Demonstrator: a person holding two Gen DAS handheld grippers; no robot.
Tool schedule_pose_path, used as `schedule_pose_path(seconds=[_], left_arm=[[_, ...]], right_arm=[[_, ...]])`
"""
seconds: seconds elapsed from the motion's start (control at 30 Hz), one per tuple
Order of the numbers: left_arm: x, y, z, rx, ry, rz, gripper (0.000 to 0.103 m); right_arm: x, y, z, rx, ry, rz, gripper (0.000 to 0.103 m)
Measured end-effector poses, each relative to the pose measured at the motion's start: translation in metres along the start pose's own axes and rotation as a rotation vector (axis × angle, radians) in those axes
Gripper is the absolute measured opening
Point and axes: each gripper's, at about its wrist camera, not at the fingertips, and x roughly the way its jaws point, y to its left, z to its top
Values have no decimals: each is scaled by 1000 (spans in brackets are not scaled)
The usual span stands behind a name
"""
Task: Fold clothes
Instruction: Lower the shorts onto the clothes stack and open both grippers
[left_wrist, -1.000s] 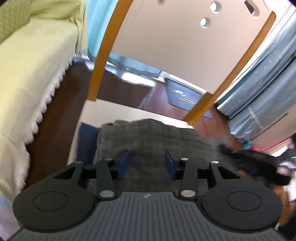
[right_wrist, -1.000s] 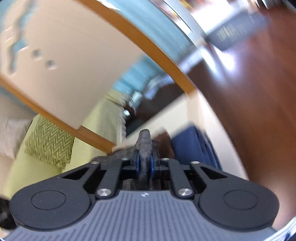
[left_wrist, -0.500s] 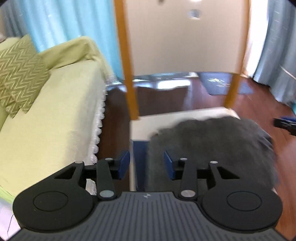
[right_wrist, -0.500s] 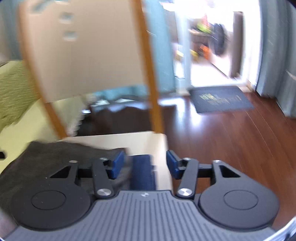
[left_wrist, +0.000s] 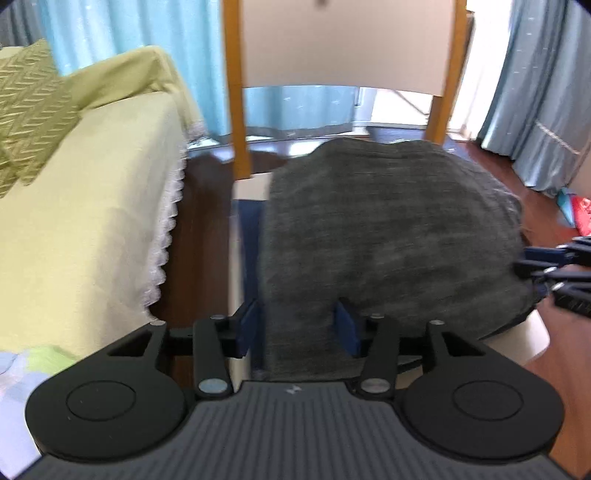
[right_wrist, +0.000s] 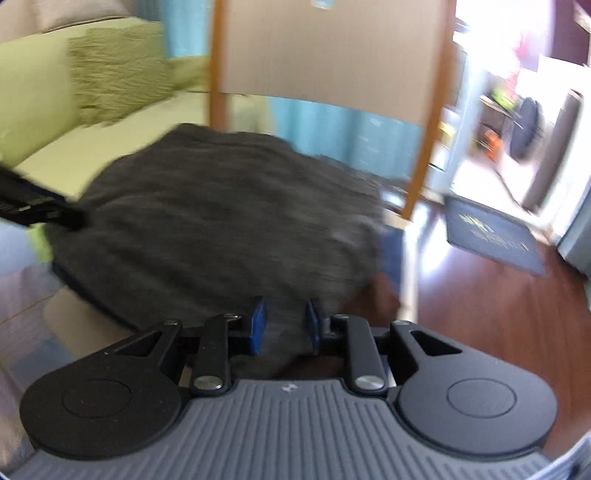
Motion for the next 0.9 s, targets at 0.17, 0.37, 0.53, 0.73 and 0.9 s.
schedule_pose_path(seconds=[0.17,0.37,0.53,0.73,0.9], left_arm=[[-21,-25,14,157,-106,-60,46],[41,-23,13,248,-88,-53,49],[22,-14,34,205,-159,19,44],[38,-40,59,297,-179,-119,44],[83,-34,75,226,-97,-103,54]], right_arm=[[-24,4,19,10,-118,23,20],[28,15,22,-67,-91,68,19],[21,-5,41,-46,-125,-44,20],[30,5,69,-45,-196,155,19],[76,12,79,-122,-137,211,37]])
